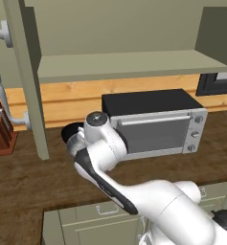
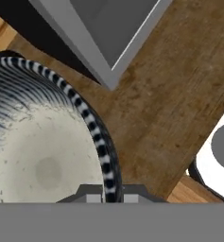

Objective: Pick up the bowls on the counter and stack them on top of one another in the open cabinet. Place the smaller bowl on top of the larger bowl.

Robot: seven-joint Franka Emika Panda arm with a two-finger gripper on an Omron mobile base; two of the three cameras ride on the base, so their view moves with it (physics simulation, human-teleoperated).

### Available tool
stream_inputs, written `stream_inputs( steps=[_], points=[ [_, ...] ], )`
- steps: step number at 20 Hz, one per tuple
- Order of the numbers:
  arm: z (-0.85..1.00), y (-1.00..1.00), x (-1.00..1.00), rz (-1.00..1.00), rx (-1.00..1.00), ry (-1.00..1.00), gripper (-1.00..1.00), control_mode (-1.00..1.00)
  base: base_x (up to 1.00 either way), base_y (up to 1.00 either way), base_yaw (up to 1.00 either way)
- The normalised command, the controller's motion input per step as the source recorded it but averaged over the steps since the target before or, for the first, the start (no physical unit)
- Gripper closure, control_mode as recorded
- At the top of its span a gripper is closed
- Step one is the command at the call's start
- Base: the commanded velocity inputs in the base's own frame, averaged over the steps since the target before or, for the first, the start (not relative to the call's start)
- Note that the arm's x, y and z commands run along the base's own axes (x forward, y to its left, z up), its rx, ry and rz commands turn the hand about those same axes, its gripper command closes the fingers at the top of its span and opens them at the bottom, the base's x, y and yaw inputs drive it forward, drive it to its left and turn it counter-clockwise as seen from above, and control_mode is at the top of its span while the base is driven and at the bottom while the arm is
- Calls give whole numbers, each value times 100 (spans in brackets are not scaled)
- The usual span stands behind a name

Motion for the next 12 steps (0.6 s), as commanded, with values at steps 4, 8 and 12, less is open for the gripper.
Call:
stream_inputs(
  steps=[4,8,12],
  points=[
    [0,8,21,-28,10,-9,100,-100,0,0,0],
    [0,21,35,-24,8,-13,100,-100,0,0,0],
    [0,24,49,-25,8,-7,100,-100,0,0,0]
  ],
)
